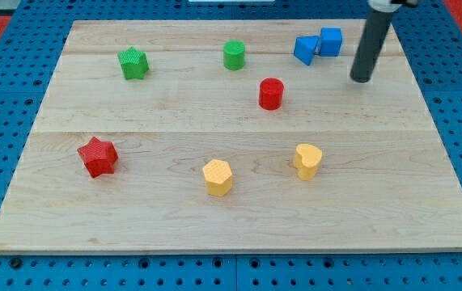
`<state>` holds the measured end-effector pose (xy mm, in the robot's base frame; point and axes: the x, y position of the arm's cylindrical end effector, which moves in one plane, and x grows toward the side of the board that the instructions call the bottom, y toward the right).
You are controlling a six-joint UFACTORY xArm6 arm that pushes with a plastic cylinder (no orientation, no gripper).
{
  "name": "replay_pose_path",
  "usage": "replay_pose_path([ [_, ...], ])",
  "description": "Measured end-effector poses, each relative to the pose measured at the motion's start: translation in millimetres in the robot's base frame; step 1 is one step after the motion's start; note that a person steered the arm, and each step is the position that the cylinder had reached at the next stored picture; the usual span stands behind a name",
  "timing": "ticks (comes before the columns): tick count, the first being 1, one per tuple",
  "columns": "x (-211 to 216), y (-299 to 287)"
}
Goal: Separate blue cube and blue triangle
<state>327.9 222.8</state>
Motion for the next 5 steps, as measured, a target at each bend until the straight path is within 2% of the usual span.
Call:
replay_pose_path([
  [1,-39,81],
  [2,-82,118],
  [3,-117,41],
  [4,-119,-15],
  [5,-106,-32],
])
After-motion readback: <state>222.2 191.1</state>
